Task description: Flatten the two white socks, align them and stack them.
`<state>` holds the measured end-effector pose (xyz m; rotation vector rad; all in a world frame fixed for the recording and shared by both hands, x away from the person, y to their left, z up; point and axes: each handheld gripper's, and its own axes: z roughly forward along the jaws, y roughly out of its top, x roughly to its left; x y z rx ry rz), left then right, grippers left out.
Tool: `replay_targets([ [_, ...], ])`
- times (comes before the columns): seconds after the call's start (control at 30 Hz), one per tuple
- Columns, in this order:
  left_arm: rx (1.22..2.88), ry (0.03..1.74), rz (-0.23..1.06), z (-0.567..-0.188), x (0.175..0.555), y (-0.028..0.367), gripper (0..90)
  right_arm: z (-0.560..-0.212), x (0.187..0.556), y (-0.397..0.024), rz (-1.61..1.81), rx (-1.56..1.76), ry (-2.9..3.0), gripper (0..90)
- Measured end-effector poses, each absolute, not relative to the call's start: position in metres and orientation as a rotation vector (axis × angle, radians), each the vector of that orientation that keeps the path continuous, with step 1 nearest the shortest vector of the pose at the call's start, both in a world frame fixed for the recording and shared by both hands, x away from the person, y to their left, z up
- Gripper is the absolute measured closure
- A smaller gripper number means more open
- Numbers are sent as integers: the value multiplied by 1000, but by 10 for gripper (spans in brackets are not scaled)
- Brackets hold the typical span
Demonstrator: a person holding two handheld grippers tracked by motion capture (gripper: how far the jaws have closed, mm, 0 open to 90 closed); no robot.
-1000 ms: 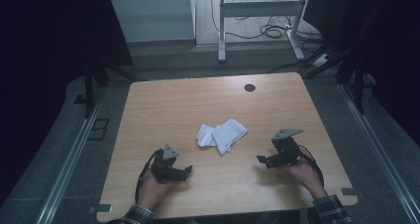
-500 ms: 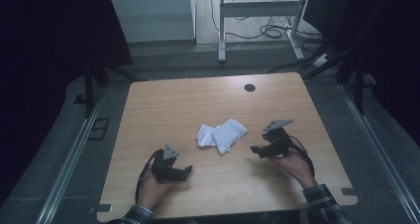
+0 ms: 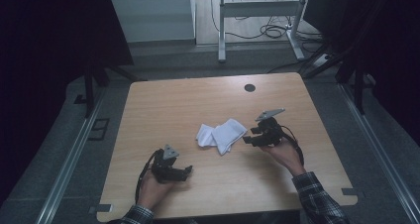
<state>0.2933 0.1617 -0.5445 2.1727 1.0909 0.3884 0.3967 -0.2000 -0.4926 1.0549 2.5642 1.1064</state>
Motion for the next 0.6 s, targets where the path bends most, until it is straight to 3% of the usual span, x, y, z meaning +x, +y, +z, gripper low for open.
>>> replay_targets([
  [0.27, 2173, 1091, 388, -544, 293, 162, 110, -494, 415, -184, 1104, 1088, 2556, 685],
  [0.4, 2173, 1091, 389, -544, 293, 162, 110, -494, 422, -180, 1104, 1098, 2542, 711],
  [0.6, 2173, 1091, 389, -545, 293, 162, 110, -496, 435, -170, 1075, 1098, 2539, 643],
])
